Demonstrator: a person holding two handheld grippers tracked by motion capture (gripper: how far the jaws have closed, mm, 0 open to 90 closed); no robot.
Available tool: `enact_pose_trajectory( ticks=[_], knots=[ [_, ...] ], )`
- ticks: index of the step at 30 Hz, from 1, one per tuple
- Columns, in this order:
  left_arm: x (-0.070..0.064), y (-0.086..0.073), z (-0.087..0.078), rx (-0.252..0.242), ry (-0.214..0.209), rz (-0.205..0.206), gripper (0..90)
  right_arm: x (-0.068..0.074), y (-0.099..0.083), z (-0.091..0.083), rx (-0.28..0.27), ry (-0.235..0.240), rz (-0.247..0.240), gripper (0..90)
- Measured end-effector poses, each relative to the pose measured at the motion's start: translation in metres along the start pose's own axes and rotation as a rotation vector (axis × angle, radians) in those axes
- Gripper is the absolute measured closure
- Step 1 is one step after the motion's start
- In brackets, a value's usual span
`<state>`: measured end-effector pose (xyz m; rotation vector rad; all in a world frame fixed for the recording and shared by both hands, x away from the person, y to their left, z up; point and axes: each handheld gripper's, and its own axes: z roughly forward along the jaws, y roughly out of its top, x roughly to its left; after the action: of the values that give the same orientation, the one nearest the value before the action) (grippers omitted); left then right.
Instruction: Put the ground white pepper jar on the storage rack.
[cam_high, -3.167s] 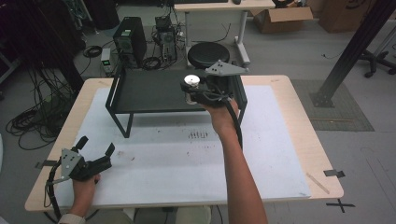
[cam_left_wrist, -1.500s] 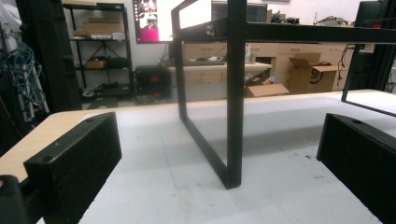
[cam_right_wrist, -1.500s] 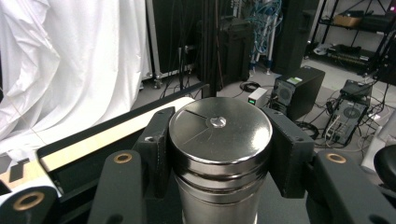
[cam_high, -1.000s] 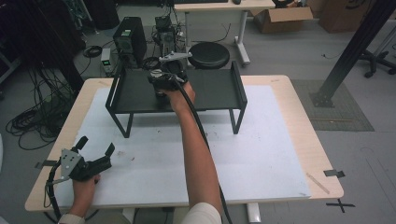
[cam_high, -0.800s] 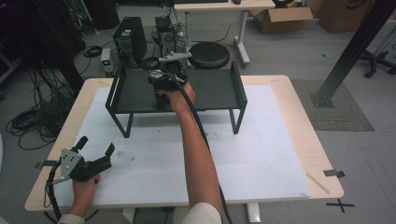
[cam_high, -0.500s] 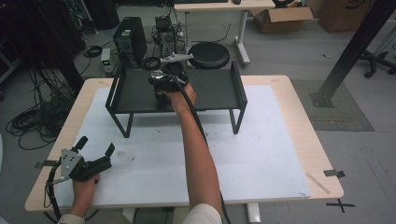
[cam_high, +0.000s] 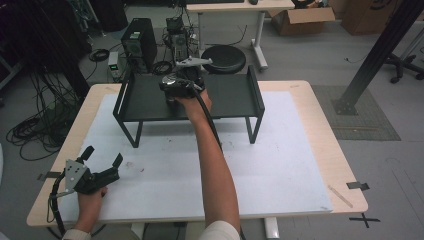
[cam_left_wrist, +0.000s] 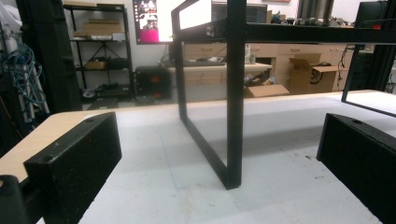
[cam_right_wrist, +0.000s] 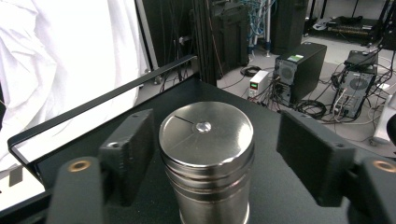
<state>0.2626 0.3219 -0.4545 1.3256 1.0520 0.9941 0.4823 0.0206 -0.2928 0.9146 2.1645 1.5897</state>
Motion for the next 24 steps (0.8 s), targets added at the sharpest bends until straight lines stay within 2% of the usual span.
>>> enact_pose_trajectory(
  ticks=[4, 9, 19, 24],
  knots=[
    [0.000, 0.000, 0.000, -0.001, 0.000, -0.001, 0.2, -0.001, 0.001, -0.003, -0.011, 0.000, 0.001, 21.9],
    [0.000, 0.000, 0.000, 0.000, 0.000, -0.001, 0.2, 0.000, 0.003, -0.008, -0.030, -0.010, -0.016, 13.8],
    [0.000, 0.000, 0.000, 0.001, 0.000, 0.000, 0.2, -0.005, 0.004, -0.020, -0.057, -0.063, -0.014, 0.0],
    [0.000, 0.000, 0.000, 0.000, 0.000, 0.000, 0.2, -0.007, 0.006, -0.030, -0.069, -0.090, -0.023, 0.0]
  ],
)
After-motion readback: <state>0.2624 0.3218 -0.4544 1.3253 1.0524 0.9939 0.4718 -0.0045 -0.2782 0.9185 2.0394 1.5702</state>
